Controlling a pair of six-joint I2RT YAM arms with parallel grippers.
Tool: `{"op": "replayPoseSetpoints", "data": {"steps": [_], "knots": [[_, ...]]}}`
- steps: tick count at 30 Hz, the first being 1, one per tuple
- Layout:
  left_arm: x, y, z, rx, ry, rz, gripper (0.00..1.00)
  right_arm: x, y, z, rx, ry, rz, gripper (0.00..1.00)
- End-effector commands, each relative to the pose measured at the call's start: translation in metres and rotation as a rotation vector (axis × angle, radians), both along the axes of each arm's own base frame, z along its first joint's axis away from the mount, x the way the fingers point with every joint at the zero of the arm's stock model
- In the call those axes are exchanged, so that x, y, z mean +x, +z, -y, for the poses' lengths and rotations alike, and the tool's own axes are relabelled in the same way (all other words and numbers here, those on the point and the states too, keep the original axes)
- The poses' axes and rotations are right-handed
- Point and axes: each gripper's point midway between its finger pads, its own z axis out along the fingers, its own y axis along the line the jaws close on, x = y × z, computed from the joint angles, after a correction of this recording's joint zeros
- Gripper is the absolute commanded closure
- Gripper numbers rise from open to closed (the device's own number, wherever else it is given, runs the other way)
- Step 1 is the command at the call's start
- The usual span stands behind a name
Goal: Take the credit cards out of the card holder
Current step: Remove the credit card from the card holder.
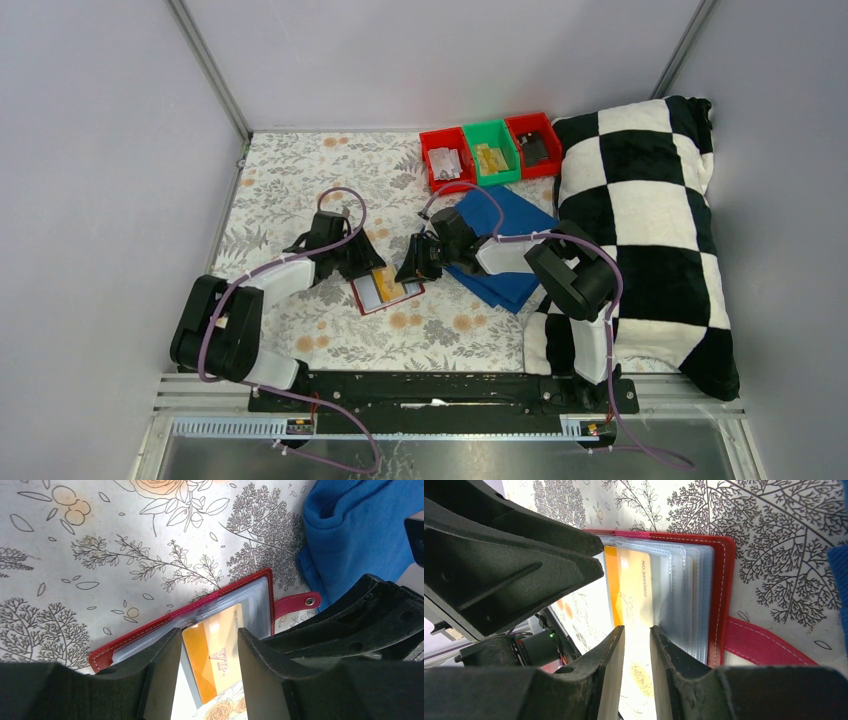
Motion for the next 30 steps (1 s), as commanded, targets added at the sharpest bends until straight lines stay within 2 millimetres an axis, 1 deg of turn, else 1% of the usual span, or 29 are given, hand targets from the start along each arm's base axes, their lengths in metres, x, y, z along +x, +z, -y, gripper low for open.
{"op": "replayPoseSetpoints", "data": {"steps": [1, 4, 9, 13, 14, 18, 21, 26, 30], "knots": [[-0.015, -0.017, 0.002, -0.008, -0.046, -0.058, 0.50, -0.007, -0.008, -0.001, 0.003, 0.024, -0.014, 0.67], [-0.018, -0.019, 0.006, -0.026, -0.067, -0.073, 0.52, -0.006, -0.008, -0.002, 0.003, 0.023, -0.014, 0.67], [-0.020, -0.020, 0.008, -0.050, -0.060, -0.078, 0.58, -0.008, -0.010, 0.000, 0.002, 0.021, -0.021, 0.67], [-0.019, -0.014, 0.009, -0.080, -0.049, -0.060, 0.60, -0.010, -0.013, 0.001, 0.000, 0.023, -0.027, 0.67], [-0.018, -0.012, 0.009, -0.084, -0.042, -0.053, 0.59, -0.010, -0.014, 0.001, -0.002, 0.024, -0.029, 0.67], [-0.017, 0.000, 0.002, -0.060, -0.017, -0.020, 0.52, -0.011, -0.015, 0.001, 0.001, 0.025, -0.035, 0.67], [-0.021, 0.007, -0.003, -0.042, -0.008, -0.013, 0.50, -0.011, -0.015, 0.001, 0.004, 0.025, -0.037, 0.67], [-0.039, 0.008, -0.002, -0.061, -0.018, -0.047, 0.48, -0.012, -0.014, 0.000, 0.009, 0.023, -0.042, 0.67], [-0.052, 0.003, 0.000, -0.087, -0.027, -0.084, 0.46, -0.010, -0.011, 0.003, 0.009, 0.015, -0.037, 0.67]]}}
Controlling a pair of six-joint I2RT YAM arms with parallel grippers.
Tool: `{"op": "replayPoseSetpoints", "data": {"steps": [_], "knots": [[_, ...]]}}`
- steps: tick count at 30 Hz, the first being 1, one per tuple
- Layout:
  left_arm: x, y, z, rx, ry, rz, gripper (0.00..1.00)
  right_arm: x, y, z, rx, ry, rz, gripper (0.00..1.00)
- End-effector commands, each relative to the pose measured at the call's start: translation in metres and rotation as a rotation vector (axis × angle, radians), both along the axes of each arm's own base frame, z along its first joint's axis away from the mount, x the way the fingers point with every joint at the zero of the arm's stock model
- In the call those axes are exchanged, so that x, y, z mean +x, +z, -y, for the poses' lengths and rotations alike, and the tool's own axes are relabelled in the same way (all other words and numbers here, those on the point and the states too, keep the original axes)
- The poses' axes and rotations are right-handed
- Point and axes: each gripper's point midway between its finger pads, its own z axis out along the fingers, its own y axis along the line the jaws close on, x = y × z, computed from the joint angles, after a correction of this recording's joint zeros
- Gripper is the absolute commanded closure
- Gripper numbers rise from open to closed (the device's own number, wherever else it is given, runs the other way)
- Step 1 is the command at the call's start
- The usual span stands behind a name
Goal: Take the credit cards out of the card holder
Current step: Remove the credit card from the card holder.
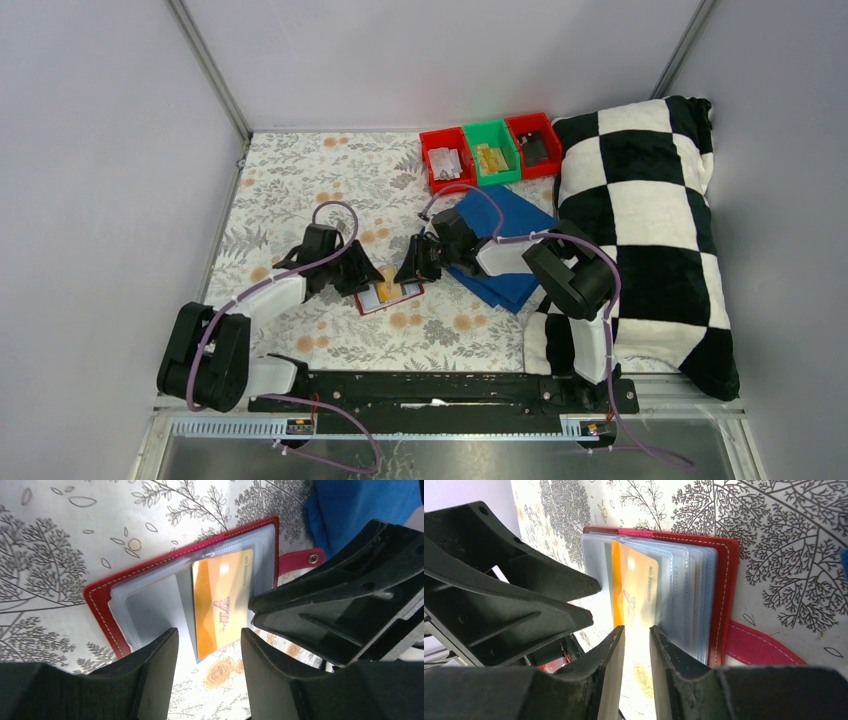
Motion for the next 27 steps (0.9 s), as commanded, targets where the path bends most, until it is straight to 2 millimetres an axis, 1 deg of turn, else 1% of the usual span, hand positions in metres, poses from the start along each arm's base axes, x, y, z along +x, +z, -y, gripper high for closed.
{"op": "replayPoseSetpoints", "data": {"steps": [1, 4, 6, 10, 14, 20, 24, 27], "knots": [[-0.018, -0.004, 0.004, -0.040, -0.015, -0.046, 0.46, -0.007, -0.010, 0.007, -0.024, 0.004, -0.026, 0.67], [-0.022, -0.002, 0.012, -0.098, -0.022, -0.051, 0.46, -0.004, -0.009, 0.011, -0.028, -0.005, -0.020, 0.67], [-0.023, -0.004, 0.012, -0.110, -0.013, -0.057, 0.45, -0.002, -0.011, 0.014, -0.031, -0.010, -0.021, 0.67], [-0.024, -0.017, 0.007, -0.070, 0.008, -0.096, 0.45, -0.004, -0.013, 0.016, -0.035, -0.010, -0.028, 0.67], [-0.029, -0.025, 0.004, -0.053, 0.013, -0.120, 0.44, -0.006, -0.014, 0.019, -0.041, -0.012, -0.029, 0.67], [-0.037, -0.045, -0.003, -0.018, 0.033, -0.167, 0.44, -0.011, -0.023, 0.023, -0.053, -0.006, -0.050, 0.67], [-0.040, -0.049, -0.009, 0.001, 0.068, -0.160, 0.44, -0.014, -0.025, 0.023, -0.049, 0.002, -0.059, 0.67], [-0.041, -0.048, -0.018, 0.042, 0.108, -0.156, 0.44, -0.016, -0.026, 0.022, -0.041, 0.011, -0.068, 0.67]]}}
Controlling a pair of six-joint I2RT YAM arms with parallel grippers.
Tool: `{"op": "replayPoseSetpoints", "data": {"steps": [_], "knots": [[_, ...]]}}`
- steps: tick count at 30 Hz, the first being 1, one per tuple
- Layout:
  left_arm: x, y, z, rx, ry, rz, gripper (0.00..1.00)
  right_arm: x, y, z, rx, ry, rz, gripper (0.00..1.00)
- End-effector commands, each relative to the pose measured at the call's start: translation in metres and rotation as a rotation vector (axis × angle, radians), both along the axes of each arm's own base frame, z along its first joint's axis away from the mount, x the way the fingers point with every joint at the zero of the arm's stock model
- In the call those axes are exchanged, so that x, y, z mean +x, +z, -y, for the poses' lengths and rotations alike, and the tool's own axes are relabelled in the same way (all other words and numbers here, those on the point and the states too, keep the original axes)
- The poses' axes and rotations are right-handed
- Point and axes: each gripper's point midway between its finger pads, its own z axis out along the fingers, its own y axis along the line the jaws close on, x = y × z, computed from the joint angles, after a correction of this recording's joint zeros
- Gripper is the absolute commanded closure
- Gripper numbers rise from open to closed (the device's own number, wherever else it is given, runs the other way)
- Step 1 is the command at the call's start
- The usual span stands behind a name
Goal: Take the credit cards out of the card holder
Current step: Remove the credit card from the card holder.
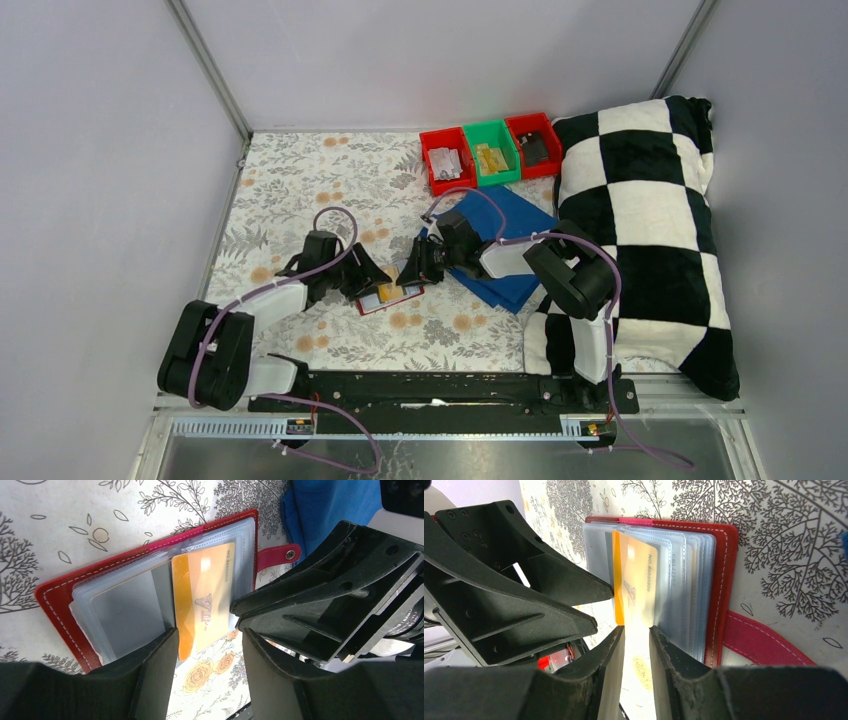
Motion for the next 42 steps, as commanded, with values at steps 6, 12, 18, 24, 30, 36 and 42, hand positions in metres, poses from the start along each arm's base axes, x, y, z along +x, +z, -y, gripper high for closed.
{"op": "replayPoseSetpoints", "data": {"steps": [6, 12, 18, 24, 30, 36, 42], "knots": [[-0.039, -0.037, -0.048, 0.237, 0.120, -0.123, 0.43, -0.016, -0.026, 0.016, -0.062, 0.006, -0.070, 0.67], [-0.050, -0.041, -0.051, 0.246, 0.132, -0.180, 0.44, -0.017, -0.022, 0.013, -0.041, 0.008, -0.077, 0.67], [-0.042, -0.038, -0.049, 0.239, 0.137, -0.152, 0.43, -0.019, -0.022, 0.009, -0.029, 0.020, -0.086, 0.67], [-0.043, -0.047, -0.048, 0.241, 0.128, -0.164, 0.43, -0.021, -0.025, 0.002, -0.022, 0.021, -0.095, 0.67], [-0.042, -0.051, -0.047, 0.236, 0.131, -0.163, 0.44, -0.019, -0.022, -0.005, -0.007, 0.030, -0.096, 0.67], [-0.046, -0.057, -0.050, 0.253, 0.130, -0.185, 0.45, -0.019, -0.021, -0.012, 0.005, 0.044, -0.099, 0.67], [-0.043, -0.043, -0.054, 0.259, 0.155, -0.148, 0.45, -0.014, -0.013, -0.006, -0.018, 0.025, -0.056, 0.67]]}}
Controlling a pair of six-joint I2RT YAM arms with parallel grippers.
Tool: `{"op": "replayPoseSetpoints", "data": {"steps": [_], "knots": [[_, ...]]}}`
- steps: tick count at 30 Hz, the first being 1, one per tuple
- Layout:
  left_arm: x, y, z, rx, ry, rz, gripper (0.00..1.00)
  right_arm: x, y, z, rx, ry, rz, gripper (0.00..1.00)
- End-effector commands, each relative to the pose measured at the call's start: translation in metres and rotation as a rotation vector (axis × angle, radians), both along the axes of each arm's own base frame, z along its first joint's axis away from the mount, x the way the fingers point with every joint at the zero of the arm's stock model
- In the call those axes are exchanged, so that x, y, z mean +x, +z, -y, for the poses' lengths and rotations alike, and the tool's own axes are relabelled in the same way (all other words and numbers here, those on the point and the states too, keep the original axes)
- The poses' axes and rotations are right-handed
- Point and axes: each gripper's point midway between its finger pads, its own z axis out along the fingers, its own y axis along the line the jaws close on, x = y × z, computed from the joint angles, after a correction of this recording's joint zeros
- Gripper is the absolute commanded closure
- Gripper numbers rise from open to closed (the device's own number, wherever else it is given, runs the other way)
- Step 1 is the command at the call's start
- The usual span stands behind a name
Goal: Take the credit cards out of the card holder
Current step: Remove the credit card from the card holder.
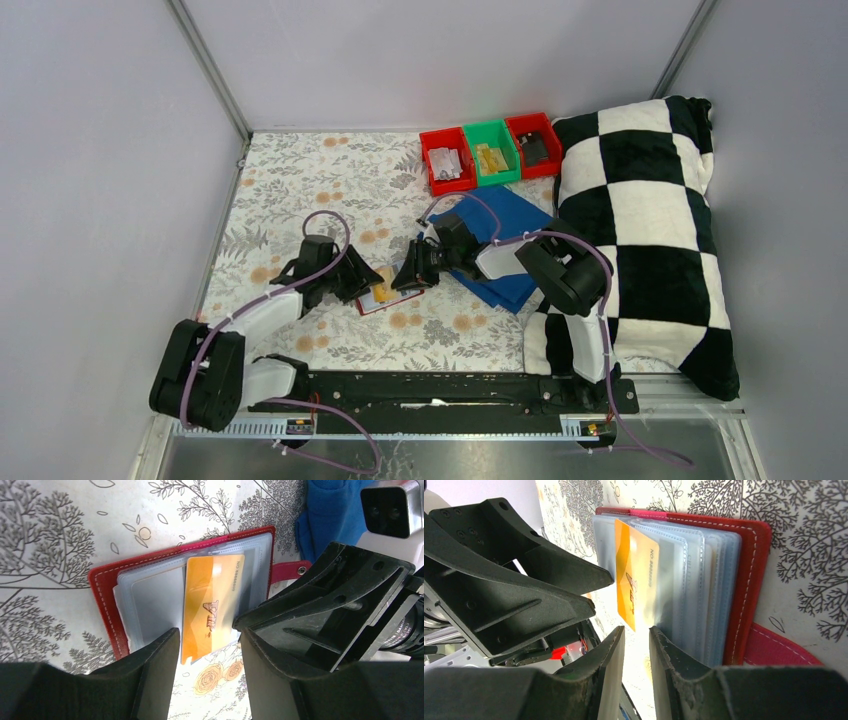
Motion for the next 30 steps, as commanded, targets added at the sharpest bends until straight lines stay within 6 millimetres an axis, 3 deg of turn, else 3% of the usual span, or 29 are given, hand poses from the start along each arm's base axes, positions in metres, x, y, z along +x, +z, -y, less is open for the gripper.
{"op": "replayPoseSetpoints", "data": {"steps": [1, 6, 9, 15, 30], "knots": [[-0.042, -0.040, -0.038, 0.183, 0.065, -0.166, 0.46, 0.000, -0.011, 0.009, -0.093, -0.013, 0.042, 0.67], [-0.039, -0.027, -0.044, 0.200, 0.096, -0.134, 0.46, 0.022, -0.001, 0.016, -0.124, -0.037, 0.104, 0.67], [-0.040, -0.028, -0.046, 0.206, 0.106, -0.140, 0.47, 0.028, -0.002, 0.014, -0.132, -0.029, 0.105, 0.67], [-0.038, -0.035, -0.044, 0.203, 0.099, -0.154, 0.48, 0.032, -0.010, 0.010, -0.139, -0.029, 0.092, 0.67], [-0.011, -0.030, -0.023, 0.130, 0.036, -0.073, 0.49, 0.026, -0.019, -0.002, -0.119, -0.014, 0.055, 0.67]]}}
